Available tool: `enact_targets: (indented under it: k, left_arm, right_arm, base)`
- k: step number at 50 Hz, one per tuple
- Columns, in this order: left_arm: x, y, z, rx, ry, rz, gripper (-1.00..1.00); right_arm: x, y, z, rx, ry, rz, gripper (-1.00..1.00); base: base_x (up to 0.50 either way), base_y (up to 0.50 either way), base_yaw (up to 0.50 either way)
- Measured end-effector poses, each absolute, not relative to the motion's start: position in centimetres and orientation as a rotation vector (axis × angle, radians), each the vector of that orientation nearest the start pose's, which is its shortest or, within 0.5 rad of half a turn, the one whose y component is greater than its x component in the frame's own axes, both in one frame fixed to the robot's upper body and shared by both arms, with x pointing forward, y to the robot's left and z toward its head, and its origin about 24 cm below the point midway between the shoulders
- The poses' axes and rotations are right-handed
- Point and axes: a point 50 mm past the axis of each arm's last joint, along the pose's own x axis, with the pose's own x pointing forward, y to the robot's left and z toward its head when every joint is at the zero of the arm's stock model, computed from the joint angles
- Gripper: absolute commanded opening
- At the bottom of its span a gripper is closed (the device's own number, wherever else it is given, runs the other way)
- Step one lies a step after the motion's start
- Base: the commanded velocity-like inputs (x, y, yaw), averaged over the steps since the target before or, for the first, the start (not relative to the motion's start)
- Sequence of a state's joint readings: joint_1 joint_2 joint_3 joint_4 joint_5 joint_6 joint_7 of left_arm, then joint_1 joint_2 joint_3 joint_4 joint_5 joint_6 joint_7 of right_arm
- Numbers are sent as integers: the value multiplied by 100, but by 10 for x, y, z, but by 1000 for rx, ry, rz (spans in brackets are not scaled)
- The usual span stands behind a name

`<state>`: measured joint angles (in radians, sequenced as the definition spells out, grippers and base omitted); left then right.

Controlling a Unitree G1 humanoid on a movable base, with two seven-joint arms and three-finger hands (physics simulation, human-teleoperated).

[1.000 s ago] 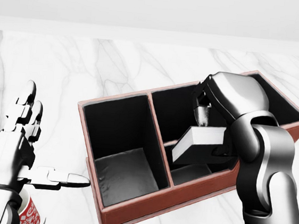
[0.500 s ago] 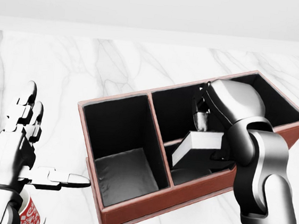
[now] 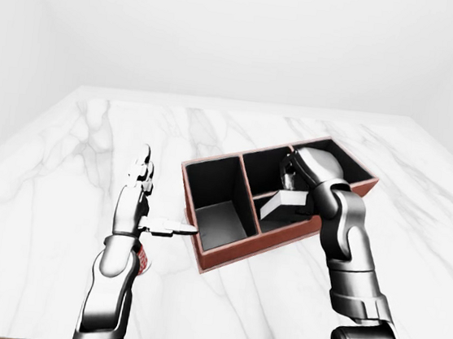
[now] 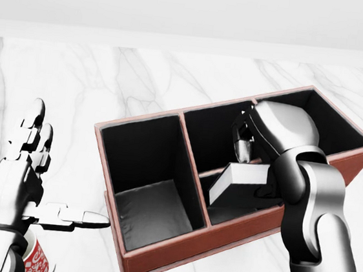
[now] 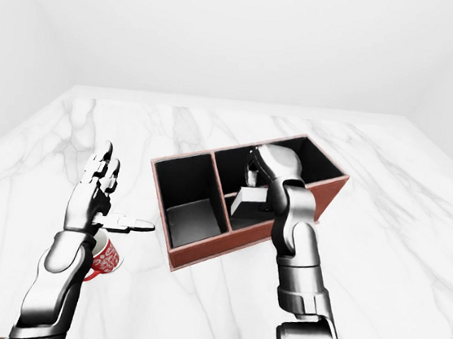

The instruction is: Pick up the book and place it in the back compartment of the caddy.

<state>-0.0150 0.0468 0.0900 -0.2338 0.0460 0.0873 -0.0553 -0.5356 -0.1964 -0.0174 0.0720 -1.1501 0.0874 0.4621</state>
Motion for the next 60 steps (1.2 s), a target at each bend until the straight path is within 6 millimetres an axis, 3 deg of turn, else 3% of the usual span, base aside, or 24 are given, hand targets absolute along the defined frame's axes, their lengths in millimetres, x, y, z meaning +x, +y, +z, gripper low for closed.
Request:
enact_targets:
  k: [60]
  left_arm:
    - [252, 173, 91, 102, -154, 29, 100]
  right_arm:
    - [352, -151, 143, -1340, -57, 102, -100]
  base:
    - [0, 0, 0]
